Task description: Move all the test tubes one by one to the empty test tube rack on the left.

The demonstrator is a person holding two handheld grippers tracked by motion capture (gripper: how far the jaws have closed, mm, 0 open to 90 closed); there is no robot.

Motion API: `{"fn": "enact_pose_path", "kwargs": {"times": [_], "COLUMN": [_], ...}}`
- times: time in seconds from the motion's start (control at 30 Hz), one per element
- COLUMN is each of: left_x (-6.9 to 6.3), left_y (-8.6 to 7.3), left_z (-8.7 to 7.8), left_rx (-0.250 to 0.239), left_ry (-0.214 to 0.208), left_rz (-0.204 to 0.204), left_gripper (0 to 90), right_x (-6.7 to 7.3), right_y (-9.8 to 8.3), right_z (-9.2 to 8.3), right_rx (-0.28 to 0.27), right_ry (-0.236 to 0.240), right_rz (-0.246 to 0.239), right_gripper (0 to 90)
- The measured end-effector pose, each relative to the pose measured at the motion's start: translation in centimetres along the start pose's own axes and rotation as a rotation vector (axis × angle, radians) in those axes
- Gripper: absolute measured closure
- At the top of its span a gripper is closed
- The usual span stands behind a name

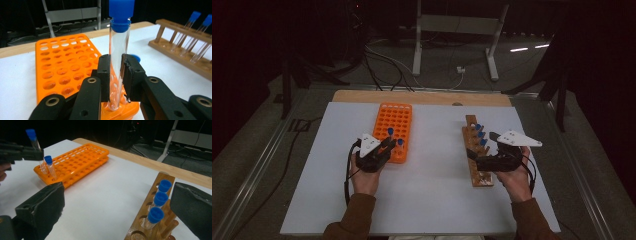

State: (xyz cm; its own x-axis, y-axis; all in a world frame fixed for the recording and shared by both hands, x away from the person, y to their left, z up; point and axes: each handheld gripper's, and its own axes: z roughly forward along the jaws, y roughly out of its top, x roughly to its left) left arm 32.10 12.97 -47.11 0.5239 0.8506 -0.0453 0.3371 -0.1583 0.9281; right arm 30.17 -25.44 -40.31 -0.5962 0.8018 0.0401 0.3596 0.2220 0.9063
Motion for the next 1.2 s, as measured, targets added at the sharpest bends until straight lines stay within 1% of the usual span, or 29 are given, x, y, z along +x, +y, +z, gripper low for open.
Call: {"fn": "enact_pose_path", "kwargs": {"times": [0.07, 0.13, 0.2, 0.37, 0.5, 0.6, 0.77, 0.8, 0.87, 1.1, 1.2], "left_x": [0.1, 0.2, 0.3, 0.3, 0.2, 0.1, -0.1, -0.2, -0.2, -0.1, 0.1], "left_y": [-0.3, -0.5, -0.7, -1.4, -1.7, -1.8, -2.1, -2.2, -2.2, -2.2, -2.2], "left_z": [0.2, 0.4, 0.5, 1.2, 1.7, 1.7, 2.1, 2.2, 2.1, 2.1, 2.0], "left_rx": [0.009, 0.008, 0.014, 0.072, 0.134, 0.144, 0.185, 0.18, 0.181, 0.178, 0.177], "left_ry": [0.002, -0.002, 0.003, 0.004, 0.01, 0.012, 0.02, 0.024, 0.022, 0.016, 0.024], "left_rz": [-0.001, -0.006, -0.008, 0.005, 0.031, 0.034, 0.072, 0.079, 0.077, 0.063, 0.048], "left_gripper": [78.0, 77.9, 78.0, 77.9, 77.9, 78.0, 78.2, 78.2, 78.2, 77.5, 72.7], "right_x": [0.0, 0.0, 0.0, 0.0, -0.1, -0.2, -0.3, -0.3, -0.3, -0.3, -0.3], "right_y": [0.0, -0.1, -0.1, -0.3, -0.5, -0.6, -0.7, -0.7, -0.7, -0.8, -0.8], "right_z": [0.0, 0.0, 0.0, 0.0, -0.1, -0.2, -0.3, -0.3, -0.3, -0.2, -0.2], "right_rx": [-0.001, -0.001, -0.003, -0.005, -0.003, -0.002, -0.002, -0.003, -0.003, -0.003, -0.005], "right_ry": [0.001, 0.003, 0.006, 0.009, 0.011, 0.009, 0.009, 0.008, 0.007, 0.009, 0.01], "right_rz": [0.002, 0.0, 0.0, 0.003, 0.002, 0.004, 0.005, 0.004, 0.004, 0.007, 0.008], "right_gripper": [0.0, 0.0, 0.0, 0.0, 0.1, 0.1, 0.1, 0.1, 0.0, 0.0, 0.1]}}
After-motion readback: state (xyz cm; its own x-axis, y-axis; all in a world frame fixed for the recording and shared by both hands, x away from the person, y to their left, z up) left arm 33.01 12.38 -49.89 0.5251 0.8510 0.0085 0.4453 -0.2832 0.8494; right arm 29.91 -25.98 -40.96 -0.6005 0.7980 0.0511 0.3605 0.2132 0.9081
